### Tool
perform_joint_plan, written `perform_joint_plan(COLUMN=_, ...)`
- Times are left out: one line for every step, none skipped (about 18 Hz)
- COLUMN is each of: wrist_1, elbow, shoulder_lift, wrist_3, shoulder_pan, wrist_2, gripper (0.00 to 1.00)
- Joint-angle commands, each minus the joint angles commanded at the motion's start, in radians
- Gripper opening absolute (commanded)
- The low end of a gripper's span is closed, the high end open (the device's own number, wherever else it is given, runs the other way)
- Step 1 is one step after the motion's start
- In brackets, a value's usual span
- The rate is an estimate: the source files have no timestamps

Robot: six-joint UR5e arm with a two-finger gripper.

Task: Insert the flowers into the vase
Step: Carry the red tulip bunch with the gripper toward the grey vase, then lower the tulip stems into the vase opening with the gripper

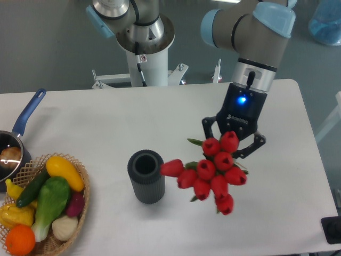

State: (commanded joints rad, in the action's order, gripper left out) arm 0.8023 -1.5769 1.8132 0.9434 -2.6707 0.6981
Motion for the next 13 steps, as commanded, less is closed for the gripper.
perform_joint_plan(wrist_1=0.0, elbow=-0.002, shoulder_lift=-0.003, wrist_3=0.0, shoulder_pan=0.009, wrist_2=-0.023, gripper=0.0)
perform_joint_plan(wrist_1=-0.002, elbow=-0.002, shoulder_lift=-0.003, wrist_3=0.0, shoulder_pan=0.02, wrist_2=-0.047, gripper=0.0)
perform_joint_plan(wrist_1=-0.003, elbow=0.0, shoulder_lift=-0.006, wrist_3=0.0, shoulder_pan=0.023, wrist_2=-0.063, gripper=0.0)
perform_joint_plan(wrist_1=-0.012, elbow=0.003, shoulder_lift=-0.011, wrist_3=0.0, shoulder_pan=0.029, wrist_2=-0.072, gripper=0.0)
perform_joint_plan(wrist_1=-0.021, elbow=0.0, shoulder_lift=-0.017, wrist_3=0.0, shoulder_pan=0.038, wrist_2=-0.074, gripper=0.0)
perform_joint_plan(wrist_1=-0.021, elbow=0.0, shoulder_lift=-0.023, wrist_3=0.002, shoulder_pan=0.052, wrist_2=-0.074, gripper=0.0)
perform_joint_plan(wrist_1=-0.023, elbow=0.0, shoulder_lift=-0.026, wrist_3=0.002, shoulder_pan=0.061, wrist_2=-0.074, gripper=0.0)
perform_joint_plan(wrist_1=-0.021, elbow=0.0, shoulder_lift=-0.025, wrist_3=0.0, shoulder_pan=0.07, wrist_2=-0.075, gripper=0.0)
perform_joint_plan(wrist_1=-0.021, elbow=-0.002, shoulder_lift=-0.023, wrist_3=0.0, shoulder_pan=0.089, wrist_2=-0.075, gripper=0.0)
perform_joint_plan(wrist_1=-0.021, elbow=-0.009, shoulder_lift=-0.025, wrist_3=0.0, shoulder_pan=0.101, wrist_2=-0.075, gripper=0.0)
perform_joint_plan(wrist_1=-0.023, elbow=-0.018, shoulder_lift=-0.029, wrist_3=0.0, shoulder_pan=0.106, wrist_2=-0.075, gripper=0.0)
perform_joint_plan(wrist_1=-0.021, elbow=-0.029, shoulder_lift=-0.041, wrist_3=0.0, shoulder_pan=0.11, wrist_2=-0.077, gripper=0.0)
perform_joint_plan(wrist_1=-0.021, elbow=-0.041, shoulder_lift=-0.051, wrist_3=0.0, shoulder_pan=0.121, wrist_2=-0.078, gripper=0.0)
